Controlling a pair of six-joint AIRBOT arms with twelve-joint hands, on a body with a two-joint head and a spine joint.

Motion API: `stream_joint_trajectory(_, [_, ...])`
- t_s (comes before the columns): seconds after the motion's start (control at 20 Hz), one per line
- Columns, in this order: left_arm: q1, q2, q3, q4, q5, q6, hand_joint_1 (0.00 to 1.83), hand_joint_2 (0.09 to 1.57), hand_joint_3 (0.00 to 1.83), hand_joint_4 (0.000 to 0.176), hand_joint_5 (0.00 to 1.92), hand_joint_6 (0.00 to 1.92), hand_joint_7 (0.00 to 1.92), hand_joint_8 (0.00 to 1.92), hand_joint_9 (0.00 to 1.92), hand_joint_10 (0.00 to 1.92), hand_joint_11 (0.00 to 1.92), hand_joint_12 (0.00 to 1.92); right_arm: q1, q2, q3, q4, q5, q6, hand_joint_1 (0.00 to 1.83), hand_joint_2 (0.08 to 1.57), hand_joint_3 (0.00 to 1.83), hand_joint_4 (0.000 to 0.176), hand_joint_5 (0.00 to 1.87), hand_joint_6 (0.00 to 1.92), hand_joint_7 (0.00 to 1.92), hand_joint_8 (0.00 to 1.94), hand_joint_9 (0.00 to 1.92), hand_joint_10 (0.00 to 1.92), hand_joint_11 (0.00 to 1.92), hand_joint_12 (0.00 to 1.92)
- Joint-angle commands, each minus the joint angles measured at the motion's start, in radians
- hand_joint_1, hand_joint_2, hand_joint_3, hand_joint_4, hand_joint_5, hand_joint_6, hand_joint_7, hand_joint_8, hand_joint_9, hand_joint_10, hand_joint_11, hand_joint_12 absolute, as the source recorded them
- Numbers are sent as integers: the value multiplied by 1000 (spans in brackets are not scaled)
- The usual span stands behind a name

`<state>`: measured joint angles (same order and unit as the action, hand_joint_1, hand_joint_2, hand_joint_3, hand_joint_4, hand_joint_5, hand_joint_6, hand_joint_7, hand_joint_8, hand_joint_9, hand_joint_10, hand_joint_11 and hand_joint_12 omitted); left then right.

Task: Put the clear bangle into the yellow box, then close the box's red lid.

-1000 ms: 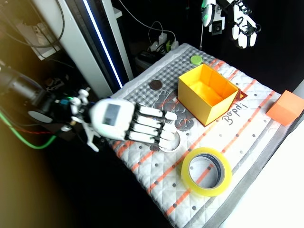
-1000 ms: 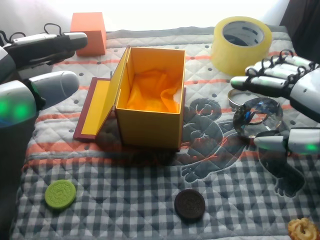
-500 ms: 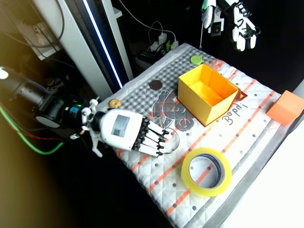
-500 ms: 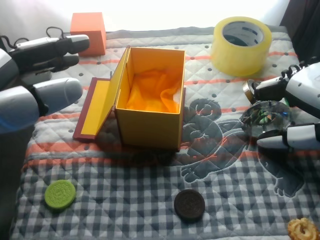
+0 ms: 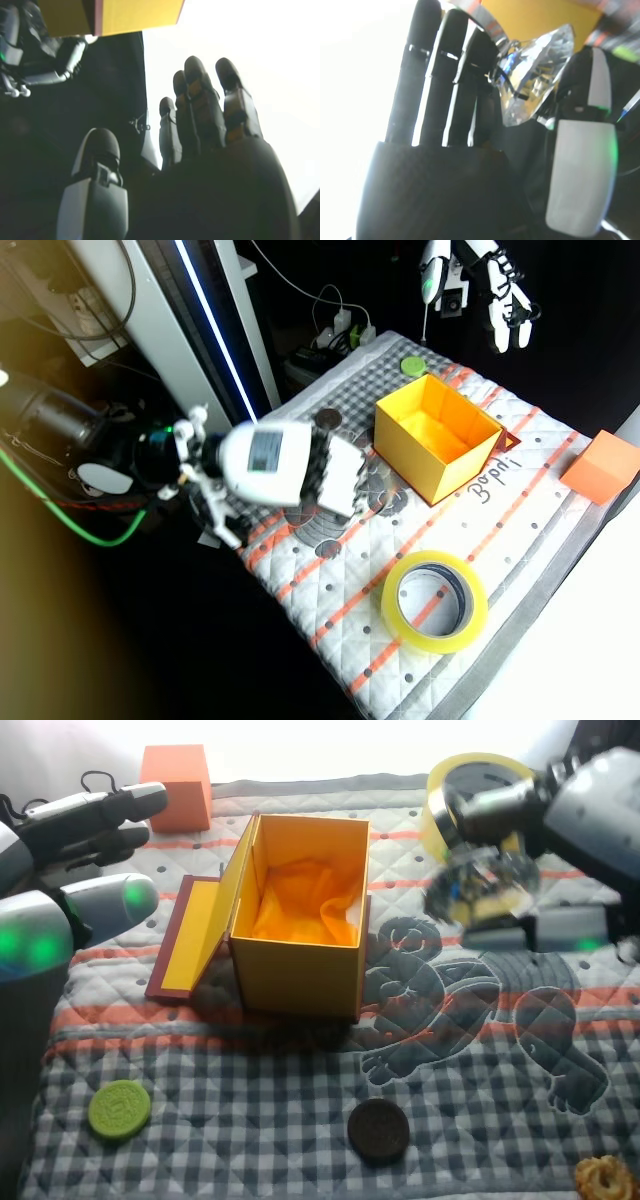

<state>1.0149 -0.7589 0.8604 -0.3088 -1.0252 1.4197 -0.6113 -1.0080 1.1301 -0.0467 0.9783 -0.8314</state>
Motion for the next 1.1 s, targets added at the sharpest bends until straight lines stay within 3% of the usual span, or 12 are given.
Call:
stream_joint_trajectory(0.0, [-7,-8,5,14,-122,-7,364,1189,0,166,357,6,467,4,462,4,0,409,33,-9,5,-3,168,13,1259,1091,0,0,907,989,1196,725,1341,37,1130,588])
stream_joint_trajectory(0.05, [-10,-9,8,14,-119,-7,342,1189,0,174,340,2,458,1,457,1,0,433,70,-27,16,-15,162,13,1257,1094,0,0,893,1034,1197,705,1333,9,1185,436])
stream_joint_trajectory(0.1, [-14,-11,10,14,-116,-7,308,1191,0,176,341,1,470,1,466,2,0,499,96,-51,26,-18,154,13,1279,1067,12,0,1019,703,1180,841,1434,59,1142,792])
stream_joint_trajectory(0.25, [-24,-20,20,14,-113,-8,257,1196,1,176,356,3,485,3,471,2,0,540,153,-138,65,-17,92,13,1269,1072,3,0,947,926,1236,659,1446,23,1152,711])
stream_joint_trajectory(0.35, [-31,-25,26,14,-103,-8,279,1191,1,159,395,6,529,7,511,7,0,586,169,-187,85,-17,54,13,1272,1063,0,0,964,913,1279,568,1478,16,1244,722])
stream_joint_trajectory(0.5, [-37,-29,31,14,-93,-8,219,1207,5,120,478,8,594,8,548,6,0,529,170,-229,97,12,35,13,1268,1085,0,0,916,974,1204,726,1437,12,1208,752])
stream_joint_trajectory(0.65, [-38,-30,32,14,-92,-8,290,1207,1,108,484,5,557,2,549,3,0,515,167,-257,108,66,26,11,1285,1061,0,0,967,877,1259,646,1484,13,1217,845])
stream_joint_trajectory(0.85, [-38,-30,33,14,-91,-17,293,1217,1,97,493,4,458,0,475,0,0,404,164,-269,124,78,-6,11,1271,1091,0,0,925,908,1167,836,1474,5,1128,1036])
stream_joint_trajectory(0.9, [-38,-30,34,14,-91,-22,303,1215,0,82,505,3,467,2,479,1,0,422,164,-269,125,78,-9,11,1236,1104,3,0,945,923,1085,933,1355,0,928,1160])
stream_joint_trajectory(0.95, [-38,-30,37,14,-91,-31,289,1216,0,78,508,2,474,2,485,2,0,450,164,-269,126,77,-11,11,1123,1142,6,0,916,1053,1026,437,1239,0,742,1240])
stream_joint_trajectory(1.0, [-38,-30,40,14,-91,-41,309,1217,0,82,498,0,483,2,498,4,7,444,164,-269,127,75,-11,11,785,1160,0,0,870,440,1016,50,1105,0,639,1182])
stream_joint_trajectory(1.05, [-38,-30,41,14,-91,-45,309,1217,0,82,498,0,483,2,498,4,7,444,164,-269,127,74,-12,11,785,1160,0,0,870,440,1016,50,1105,0,639,1182])
